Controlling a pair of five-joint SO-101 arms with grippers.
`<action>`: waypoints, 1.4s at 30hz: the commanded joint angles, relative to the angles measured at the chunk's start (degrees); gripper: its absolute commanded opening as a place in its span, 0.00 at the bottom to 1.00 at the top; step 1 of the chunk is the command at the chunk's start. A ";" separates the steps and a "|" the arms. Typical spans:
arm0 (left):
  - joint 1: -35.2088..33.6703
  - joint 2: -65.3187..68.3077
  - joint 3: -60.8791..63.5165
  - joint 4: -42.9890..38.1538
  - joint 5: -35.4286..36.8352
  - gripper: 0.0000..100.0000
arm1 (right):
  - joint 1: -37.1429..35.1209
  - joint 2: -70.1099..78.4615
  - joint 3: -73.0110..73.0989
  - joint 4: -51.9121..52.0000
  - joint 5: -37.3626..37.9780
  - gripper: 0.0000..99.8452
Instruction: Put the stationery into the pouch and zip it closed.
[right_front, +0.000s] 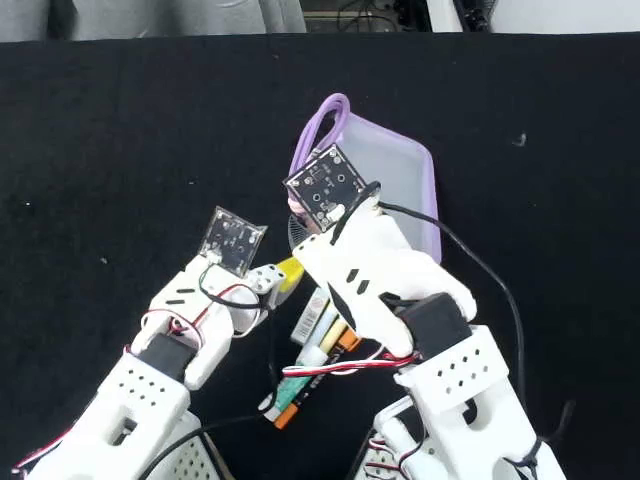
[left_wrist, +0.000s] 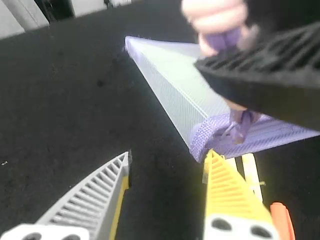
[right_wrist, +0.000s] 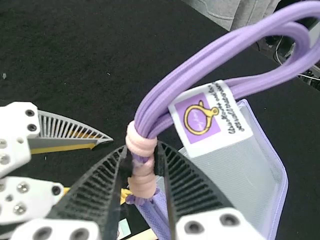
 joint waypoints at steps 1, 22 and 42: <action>0.04 2.90 -4.88 -1.41 0.79 0.24 | 0.70 -1.27 -0.40 -1.23 -0.53 0.01; 2.42 9.41 -7.25 -6.68 4.75 0.24 | 0.70 -1.63 -0.66 0.00 -0.53 0.01; 1.89 23.74 -13.67 -12.13 4.75 0.03 | 1.05 -1.71 -1.80 1.58 -0.53 0.01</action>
